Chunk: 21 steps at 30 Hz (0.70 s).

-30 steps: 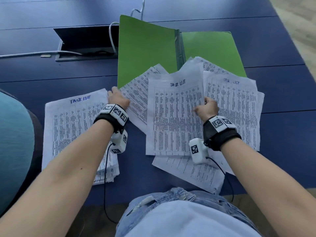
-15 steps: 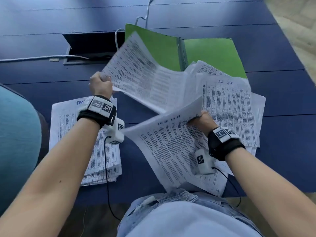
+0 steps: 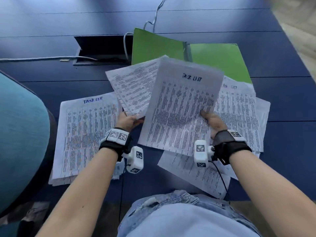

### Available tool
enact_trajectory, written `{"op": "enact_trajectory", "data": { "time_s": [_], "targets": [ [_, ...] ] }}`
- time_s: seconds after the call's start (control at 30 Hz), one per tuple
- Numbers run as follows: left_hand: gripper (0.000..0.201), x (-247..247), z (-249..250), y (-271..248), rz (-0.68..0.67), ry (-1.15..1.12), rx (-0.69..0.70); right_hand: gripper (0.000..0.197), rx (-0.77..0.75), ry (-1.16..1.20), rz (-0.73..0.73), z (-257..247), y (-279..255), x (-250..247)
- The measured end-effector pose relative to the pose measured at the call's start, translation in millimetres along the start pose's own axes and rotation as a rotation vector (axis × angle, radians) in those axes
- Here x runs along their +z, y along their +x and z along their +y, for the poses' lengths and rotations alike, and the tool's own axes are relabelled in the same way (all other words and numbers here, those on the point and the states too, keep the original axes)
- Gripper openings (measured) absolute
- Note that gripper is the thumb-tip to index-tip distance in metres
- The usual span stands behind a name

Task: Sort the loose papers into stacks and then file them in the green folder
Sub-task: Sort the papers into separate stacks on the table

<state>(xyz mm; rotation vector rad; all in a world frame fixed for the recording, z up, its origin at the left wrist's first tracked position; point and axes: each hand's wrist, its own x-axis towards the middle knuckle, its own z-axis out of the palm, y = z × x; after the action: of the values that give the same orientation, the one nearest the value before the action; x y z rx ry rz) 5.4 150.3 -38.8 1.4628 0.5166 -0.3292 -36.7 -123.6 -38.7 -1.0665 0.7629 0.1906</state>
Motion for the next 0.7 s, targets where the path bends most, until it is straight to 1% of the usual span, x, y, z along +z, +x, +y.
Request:
{"op": "enact_trajectory", "data": {
  "time_s": [0.07, 0.13, 0.2, 0.27, 0.3, 0.33, 0.4, 0.5, 0.63, 0.7],
  "targets": [
    [0.031, -3.1, -3.9, 0.6, 0.041, 0.115, -0.015, 0.015, 0.028, 0.045, 0.025, -1.7, 0.7, -4.3],
    [0.034, -1.2, -7.2, -3.8, 0.023, 0.196, -0.032, 0.014, 0.048, 0.037, 0.089, -1.0, 4.1, -5.2],
    [0.032, 3.1, -11.0, -9.7, -0.027, 0.223, -0.08, 0.012, 0.058, 0.004, 0.162, 1.6, 7.6, 0.8],
    [0.029, 9.4, -15.3, -14.9, -0.109, 0.219, -0.123, 0.011, 0.046, 0.021, 0.178, 5.6, 10.5, 13.3],
    [0.028, 12.8, -17.1, -17.2, -0.148, 0.217, -0.138, 0.016, 0.047, 0.001, 0.182, 6.4, 11.1, 20.5],
    [0.027, 16.5, -18.2, -19.4, -0.173, 0.21, -0.149, 0.02, 0.044, -0.054, 0.172, 7.2, 11.6, 28.6],
    [0.028, 22.9, -20.2, -22.4, -0.195, 0.179, -0.161, 0.012, 0.033, -0.199, 0.155, 6.5, 8.5, 42.3],
    [0.031, 28.8, -20.0, -25.5, -0.236, 0.127, -0.175, 0.036, 0.012, -0.278, 0.204, 7.4, 13.0, 55.3],
    [0.032, 31.1, -20.6, -29.8, -0.277, 0.135, -0.185, 0.041, -0.047, -0.437, 0.27, 9.8, 12.2, 65.2],
    [0.033, 28.4, -21.1, -28.7, -0.267, 0.117, -0.192, 0.037, -0.05, -0.502, 0.307, 9.5, 15.3, 59.6]
  ]
}}
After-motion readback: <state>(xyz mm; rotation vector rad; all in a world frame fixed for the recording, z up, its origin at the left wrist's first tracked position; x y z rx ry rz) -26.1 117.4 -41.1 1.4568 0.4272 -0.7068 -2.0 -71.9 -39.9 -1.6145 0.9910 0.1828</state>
